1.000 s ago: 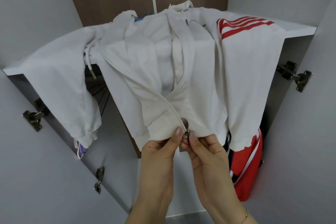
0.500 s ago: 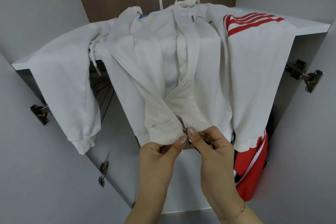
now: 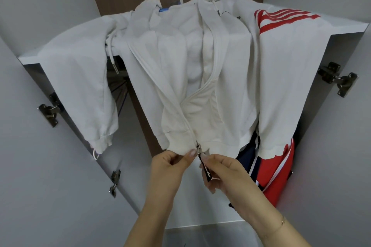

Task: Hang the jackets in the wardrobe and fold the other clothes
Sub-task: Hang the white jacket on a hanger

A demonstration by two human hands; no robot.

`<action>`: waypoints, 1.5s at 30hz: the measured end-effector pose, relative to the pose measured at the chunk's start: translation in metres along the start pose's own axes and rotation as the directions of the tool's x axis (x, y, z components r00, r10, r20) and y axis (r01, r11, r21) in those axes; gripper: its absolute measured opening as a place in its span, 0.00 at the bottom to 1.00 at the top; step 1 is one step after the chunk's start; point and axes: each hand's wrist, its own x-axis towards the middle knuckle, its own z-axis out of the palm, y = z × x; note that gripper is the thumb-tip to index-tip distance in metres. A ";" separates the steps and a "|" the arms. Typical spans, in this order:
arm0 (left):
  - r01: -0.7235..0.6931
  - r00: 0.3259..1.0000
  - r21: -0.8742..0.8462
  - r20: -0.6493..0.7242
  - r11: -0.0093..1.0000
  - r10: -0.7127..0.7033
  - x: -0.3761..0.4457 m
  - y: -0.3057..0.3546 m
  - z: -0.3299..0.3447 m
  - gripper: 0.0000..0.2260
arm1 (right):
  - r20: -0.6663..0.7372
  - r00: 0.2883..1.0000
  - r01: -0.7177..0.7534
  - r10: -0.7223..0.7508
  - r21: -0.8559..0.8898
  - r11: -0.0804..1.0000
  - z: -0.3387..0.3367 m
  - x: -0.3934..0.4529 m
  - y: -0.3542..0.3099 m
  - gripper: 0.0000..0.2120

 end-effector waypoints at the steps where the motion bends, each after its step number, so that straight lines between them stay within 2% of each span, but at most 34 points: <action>1: -0.001 1.000 0.013 -0.004 1.000 0.001 0.001 -0.001 -0.002 0.03 | 0.049 0.996 -0.077 0.072 0.119 0.990 0.002 0.000 -0.001 0.12; 3: -0.005 1.000 0.052 -0.013 0.999 0.005 0.002 -0.002 -0.006 0.02 | 0.135 0.973 -0.221 0.187 0.302 0.927 0.005 0.001 -0.006 0.08; 5: -0.025 1.000 0.117 -0.002 0.993 0.025 0.001 -0.004 -0.009 0.03 | 0.166 0.959 -0.280 0.231 0.401 0.872 0.004 0.006 -0.014 0.06; 10: -0.120 0.993 0.310 0.026 0.943 0.118 -0.002 -0.008 -0.014 0.06 | 0.178 0.942 -0.329 0.285 0.312 0.891 0.009 0.016 -0.040 0.07; 12: -0.133 0.991 0.351 0.019 0.927 0.135 0.002 -0.008 -0.019 0.05 | 0.236 0.921 -0.376 0.309 0.342 0.861 0.011 0.019 -0.052 0.06; 14: -0.158 0.987 0.397 0.037 0.904 0.157 0.002 -0.008 -0.021 0.11 | 0.326 0.900 -0.412 0.291 0.414 0.811 0.011 0.025 -0.071 0.05; 16: -0.173 0.985 0.442 0.055 0.880 0.167 -0.001 -0.013 -0.020 0.16 | 0.398 0.888 -0.418 0.229 0.492 0.763 0.012 0.031 -0.094 0.08; 17: -0.172 0.985 0.439 0.065 0.882 0.160 -0.001 -0.016 -0.020 0.12 | 0.406 0.891 -0.408 0.204 0.518 0.752 0.012 0.034 -0.106 0.10; 19: -0.140 0.990 0.428 0.084 0.893 0.115 0.002 -0.020 -0.024 0.04 | 0.354 0.919 -0.345 0.171 0.516 0.784 0.014 0.040 -0.129 0.08; 21: -0.098 0.992 0.476 0.117 0.874 0.047 0.010 -0.023 -0.034 0.06 | 0.274 0.952 -0.267 0.136 0.529 0.806 0.013 0.047 -0.149 0.04; 25: -0.028 0.978 0.645 0.176 0.763 -0.112 0.028 -0.013 -0.056 0.11 | 0.234 0.966 -0.223 0.111 0.530 0.818 0.017 0.056 -0.167 0.02; 26: -0.028 0.969 0.698 0.194 0.716 -0.151 0.032 -0.008 -0.063 0.11 | 0.238 0.966 -0.214 0.104 0.501 0.839 0.020 0.056 -0.165 0.03; 28: -0.074 0.967 0.828 0.196 0.556 -0.163 0.040 0.006 -0.078 0.12 | 0.251 0.965 -0.180 0.076 0.423 0.888 0.024 0.055 -0.158 0.04; 30: -0.112 0.991 0.912 0.130 0.395 -0.019 0.043 0.026 -0.086 0.14 | 0.279 0.959 -0.157 0.056 0.354 0.922 0.025 0.053 -0.154 0.05; 31: -0.138 0.989 0.914 0.109 0.383 0.097 0.043 0.039 -0.084 0.14 | 0.297 0.953 -0.162 0.061 0.327 0.931 0.024 0.052 -0.153 0.06; 33: -0.274 0.940 0.827 0.121 0.491 0.319 0.045 0.060 -0.066 0.15 | 0.337 0.936 -0.198 0.099 0.274 0.941 0.022 0.048 -0.155 0.07; 35: -0.413 0.882 0.716 0.161 0.563 0.442 0.049 0.077 -0.037 0.15 | 0.367 0.921 -0.224 0.130 0.226 0.948 0.021 0.046 -0.159 0.09; 37: -0.487 0.842 0.672 0.191 0.558 0.504 0.054 0.087 -0.012 0.10 | 0.387 0.912 -0.224 0.134 0.198 0.954 0.023 0.044 -0.164 0.09; 42: -0.484 0.832 0.691 0.174 0.537 0.526 0.052 0.086 -0.003 0.22 | 0.351 0.915 -0.294 0.201 0.237 0.926 0.026 0.050 -0.191 0.04; 45: -0.472 0.834 0.695 0.152 0.543 0.530 0.045 0.091 -0.011 0.24 | 0.313 0.921 -0.293 0.233 0.162 0.942 0.033 0.058 -0.208 0.08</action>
